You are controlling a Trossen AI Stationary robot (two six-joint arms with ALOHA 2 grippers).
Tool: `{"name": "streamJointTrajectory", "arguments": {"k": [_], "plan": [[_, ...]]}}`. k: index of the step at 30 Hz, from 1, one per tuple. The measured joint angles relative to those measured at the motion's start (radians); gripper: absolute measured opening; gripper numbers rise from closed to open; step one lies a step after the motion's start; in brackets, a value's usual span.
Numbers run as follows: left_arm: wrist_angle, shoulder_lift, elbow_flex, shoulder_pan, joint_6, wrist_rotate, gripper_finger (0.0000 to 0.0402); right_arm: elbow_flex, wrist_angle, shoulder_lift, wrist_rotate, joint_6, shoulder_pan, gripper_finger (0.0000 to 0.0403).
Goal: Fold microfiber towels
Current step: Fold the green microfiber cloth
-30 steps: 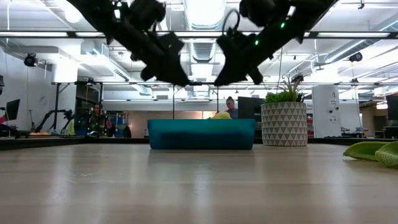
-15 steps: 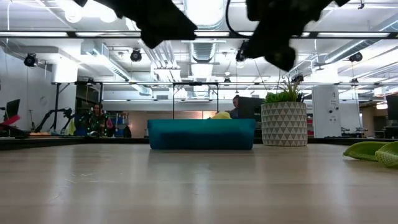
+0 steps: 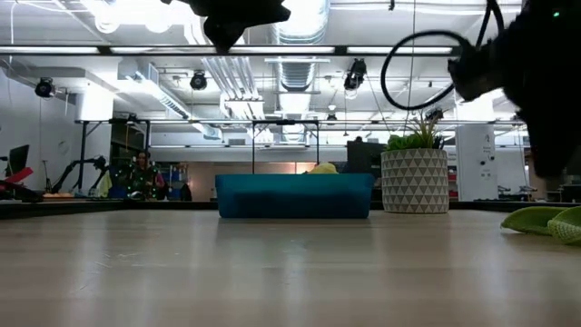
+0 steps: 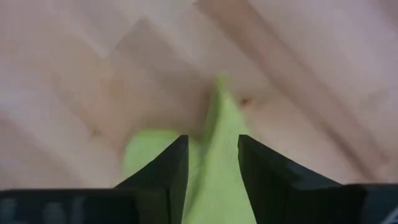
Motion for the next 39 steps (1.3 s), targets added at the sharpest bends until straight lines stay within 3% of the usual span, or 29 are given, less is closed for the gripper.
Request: {"name": "streamJointTrajectory", "arguments": {"k": [5,14,17,20,22,30,39], "plan": [[0.002,0.001,-0.001,-0.013,-0.001,0.0,0.0105,0.0,0.008,0.058,0.073,-0.086,0.0,0.0127],[0.002,0.001,-0.001,-0.018,0.0,0.0,0.0105,0.0,0.026,0.182,0.103,-0.139,-0.007,0.011],[0.002,0.001,-0.001,-0.018,0.0,0.0,0.0105,0.002,0.031,0.205,0.098,-0.165,-0.012,0.0089],[0.002,0.001,-0.001,-0.018,0.0,-0.002,0.0105,0.003,0.035,0.211,0.095,-0.19,-0.011,0.0044],[0.002,0.001,-0.001,-0.017,0.001,-0.002,0.0105,0.002,0.038,0.201,0.092,-0.209,-0.011,0.0018],[0.002,0.001,-0.002,-0.017,0.001,-0.004,0.0105,0.048,0.023,0.069,0.224,-0.297,-0.014,0.0009],[0.053,0.002,-0.003,-0.015,0.011,-0.087,0.0105,0.288,0.028,-0.071,0.437,-0.581,-0.014,0.0009]]}}
